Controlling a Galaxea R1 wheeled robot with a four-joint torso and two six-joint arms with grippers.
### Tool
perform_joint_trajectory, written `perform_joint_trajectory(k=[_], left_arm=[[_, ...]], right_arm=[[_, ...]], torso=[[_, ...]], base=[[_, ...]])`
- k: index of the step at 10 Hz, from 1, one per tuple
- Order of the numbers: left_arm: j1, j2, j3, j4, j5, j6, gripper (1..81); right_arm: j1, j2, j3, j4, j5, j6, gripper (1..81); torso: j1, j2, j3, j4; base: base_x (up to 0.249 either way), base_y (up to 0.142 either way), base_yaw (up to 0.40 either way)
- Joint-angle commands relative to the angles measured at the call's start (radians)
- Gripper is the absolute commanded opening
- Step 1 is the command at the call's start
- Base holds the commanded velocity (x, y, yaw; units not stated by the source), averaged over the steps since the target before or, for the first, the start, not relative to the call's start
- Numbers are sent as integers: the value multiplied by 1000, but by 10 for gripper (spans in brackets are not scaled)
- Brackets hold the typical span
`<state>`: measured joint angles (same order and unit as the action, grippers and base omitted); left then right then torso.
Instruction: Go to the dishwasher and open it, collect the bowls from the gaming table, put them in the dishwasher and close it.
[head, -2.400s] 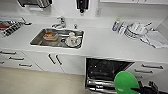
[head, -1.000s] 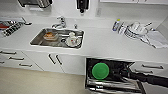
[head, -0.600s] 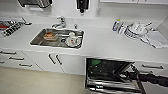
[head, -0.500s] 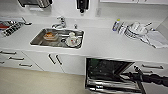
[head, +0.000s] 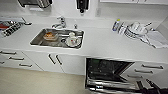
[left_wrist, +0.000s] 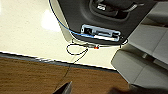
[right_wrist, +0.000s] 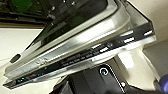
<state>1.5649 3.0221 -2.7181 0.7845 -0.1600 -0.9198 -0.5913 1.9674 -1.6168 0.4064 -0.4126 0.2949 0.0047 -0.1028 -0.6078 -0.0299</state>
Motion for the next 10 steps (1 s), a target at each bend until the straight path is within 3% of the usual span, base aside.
perform_joint_trajectory(k=[1, 4, 5, 7, 10], left_arm=[[39, -2, 0, -8, 68, -5, 811], [39, -8, 0, -8, 59, -4, 811], [36, -8, 0, -8, 59, -4, 811], [33, -8, 0, -8, 59, -4, 811], [30, -8, 0, -8, 59, -4, 811]], right_arm=[[-78, -82, -7, 14, -95, -2, 811], [-221, -42, -58, 17, -94, -2, 811], [-259, -19, -82, 19, -94, -2, 811], [-313, 48, -144, 20, -92, 0, 811], [-356, 128, -207, 22, -92, 4, 811]], torso=[[0, 0, 0, 0], [0, 0, 0, 0], [64, -100, 0, 0], [76, -120, 0, 0], [137, -220, 0, 0]], base=[[0, 0, 0], [0, 0, 0], [0, 0, 0], [0, 0, 0], [0, 0, 0]])
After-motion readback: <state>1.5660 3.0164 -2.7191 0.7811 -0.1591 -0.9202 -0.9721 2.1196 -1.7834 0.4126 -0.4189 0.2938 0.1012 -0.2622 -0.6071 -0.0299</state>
